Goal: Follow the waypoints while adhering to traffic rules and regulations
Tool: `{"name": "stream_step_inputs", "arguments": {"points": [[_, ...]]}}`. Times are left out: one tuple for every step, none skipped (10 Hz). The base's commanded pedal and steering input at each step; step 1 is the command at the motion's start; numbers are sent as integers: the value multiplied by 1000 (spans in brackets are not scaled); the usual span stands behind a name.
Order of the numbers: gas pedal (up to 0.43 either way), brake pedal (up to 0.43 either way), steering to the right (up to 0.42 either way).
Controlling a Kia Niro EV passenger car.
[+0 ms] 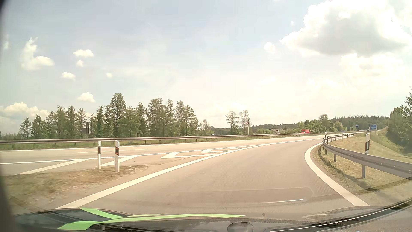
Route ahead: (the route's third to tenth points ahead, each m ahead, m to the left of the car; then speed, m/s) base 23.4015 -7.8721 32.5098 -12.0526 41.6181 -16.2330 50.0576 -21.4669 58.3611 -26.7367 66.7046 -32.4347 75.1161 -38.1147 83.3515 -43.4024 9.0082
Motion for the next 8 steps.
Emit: {"name": "stream_step_inputs", "arguments": {"points": [[177, 0, 103], [177, 0, 99], [177, 0, 97], [177, 0, 96], [177, 0, 93], [177, 0, 90], [177, 0, 89], [177, 0, 89]]}}
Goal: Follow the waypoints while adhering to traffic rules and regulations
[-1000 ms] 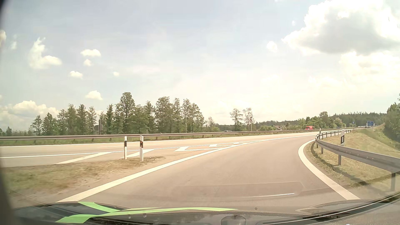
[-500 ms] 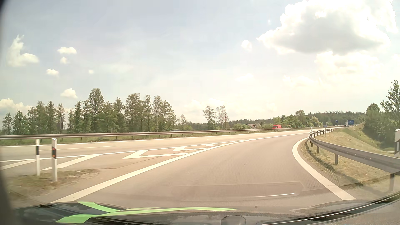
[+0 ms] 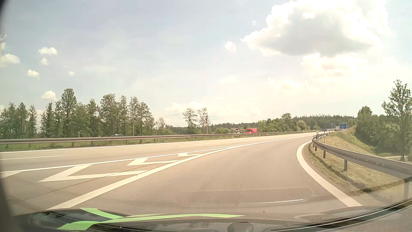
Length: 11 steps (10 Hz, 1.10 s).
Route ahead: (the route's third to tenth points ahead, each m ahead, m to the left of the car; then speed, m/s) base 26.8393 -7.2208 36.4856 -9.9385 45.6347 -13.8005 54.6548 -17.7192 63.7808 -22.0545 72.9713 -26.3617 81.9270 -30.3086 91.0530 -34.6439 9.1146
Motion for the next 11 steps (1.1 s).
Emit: {"name": "stream_step_inputs", "arguments": {"points": [[177, 0, 88], [177, 0, 86], [177, 0, 84], [177, 0, 82], [177, 0, 80], [189, 0, 77], [189, 0, 73], [197, 0, 70], [197, 0, 68], [220, 0, 67], [240, 0, 62]]}}
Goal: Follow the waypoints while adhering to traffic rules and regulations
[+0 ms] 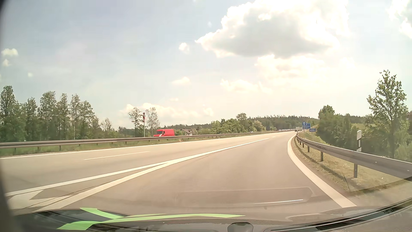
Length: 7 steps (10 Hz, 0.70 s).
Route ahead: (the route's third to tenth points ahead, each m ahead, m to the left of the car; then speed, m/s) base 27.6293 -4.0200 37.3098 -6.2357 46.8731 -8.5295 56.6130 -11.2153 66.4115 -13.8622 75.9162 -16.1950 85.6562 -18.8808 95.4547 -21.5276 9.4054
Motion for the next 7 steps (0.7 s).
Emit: {"name": "stream_step_inputs", "arguments": {"points": [[248, 0, 58], [280, 0, 56], [311, 0, 58], [350, 0, 63], [378, 0, 64], [390, 0, 64], [390, 0, 63]]}}
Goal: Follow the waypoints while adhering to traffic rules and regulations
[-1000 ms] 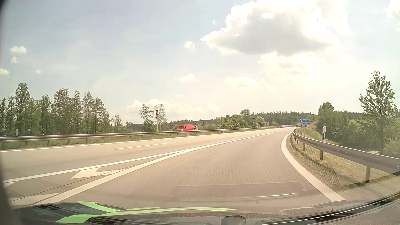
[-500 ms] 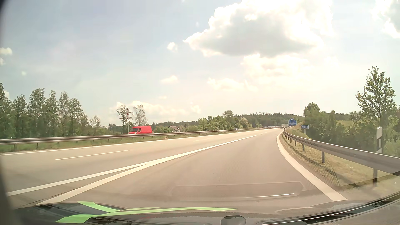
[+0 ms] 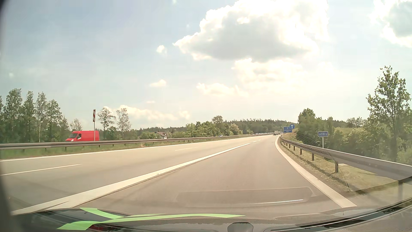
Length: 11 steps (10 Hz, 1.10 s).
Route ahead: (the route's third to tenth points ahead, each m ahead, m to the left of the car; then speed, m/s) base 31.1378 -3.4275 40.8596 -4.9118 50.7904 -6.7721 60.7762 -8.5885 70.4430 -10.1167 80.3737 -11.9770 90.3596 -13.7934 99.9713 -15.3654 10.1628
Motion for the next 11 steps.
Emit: {"name": "stream_step_inputs", "arguments": {"points": [[370, 0, 58], [370, 0, 52], [370, 0, 49], [370, 0, 49], [370, 0, 48], [370, 0, 48], [370, 0, 44], [370, 0, 39], [370, 0, 37], [370, 0, 33], [370, 0, 29]]}}
